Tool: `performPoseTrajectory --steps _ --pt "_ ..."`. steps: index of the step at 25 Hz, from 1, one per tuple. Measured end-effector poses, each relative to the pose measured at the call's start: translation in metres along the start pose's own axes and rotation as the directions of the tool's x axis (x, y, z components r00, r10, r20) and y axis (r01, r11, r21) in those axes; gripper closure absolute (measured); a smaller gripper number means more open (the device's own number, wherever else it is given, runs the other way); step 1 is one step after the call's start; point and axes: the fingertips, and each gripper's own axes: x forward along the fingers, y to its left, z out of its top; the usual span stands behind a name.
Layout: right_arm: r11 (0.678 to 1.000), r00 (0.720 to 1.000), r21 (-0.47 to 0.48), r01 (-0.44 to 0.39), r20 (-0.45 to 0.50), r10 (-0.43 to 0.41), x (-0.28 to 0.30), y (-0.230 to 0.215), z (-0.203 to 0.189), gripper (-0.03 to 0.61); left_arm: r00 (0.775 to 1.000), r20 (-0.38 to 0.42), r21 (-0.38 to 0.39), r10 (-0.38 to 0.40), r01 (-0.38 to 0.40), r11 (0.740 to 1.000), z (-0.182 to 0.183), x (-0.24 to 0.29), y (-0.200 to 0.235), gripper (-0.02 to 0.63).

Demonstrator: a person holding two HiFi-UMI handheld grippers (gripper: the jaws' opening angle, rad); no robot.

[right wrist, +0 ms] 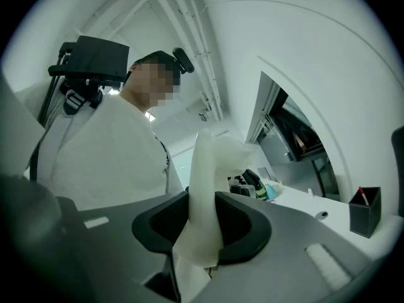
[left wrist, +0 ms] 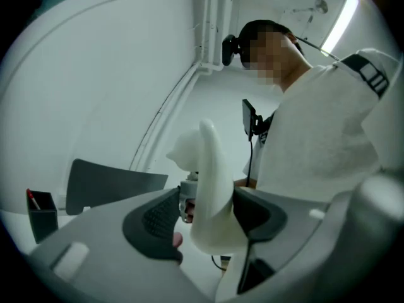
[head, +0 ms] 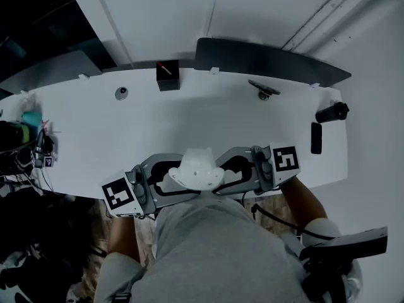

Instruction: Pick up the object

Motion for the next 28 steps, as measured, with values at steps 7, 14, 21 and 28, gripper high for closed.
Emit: performPoseTrajectory --steps 7,14,21,28 --pt "0.999 1.000 0.025 -0.028 -0.014 0.028 0.002 0.002 -0.001 0.445 0.999 -0.035 0.076 -0.003 0.006 0.997 -0.003 0.010 -0.014 0.401" --pt "0.999 0.999 0.029 0.024 -0.024 -0.023 -0.003 -0.005 -0.003 0.437 0.999 0.014 0.056 0.036 -0.036 0.998 -0.005 0.009 -0.012 0.437" --pt "0.980 0.977 -0.024 0.198 -0.070 -0.200 -0.018 -0.024 -0.011 0.406 0.987 0.059 0.053 0.148 -0.151 0.987 -0.009 0.003 0.002 0.440" --pt "0.730 0.727 -0.239 0.640 -0.119 -0.676 -0.080 -0.083 -0.024 0.576 0.886 0.073 0.185 0.459 -0.464 0.866 -0.010 -0.015 0.037 0.440"
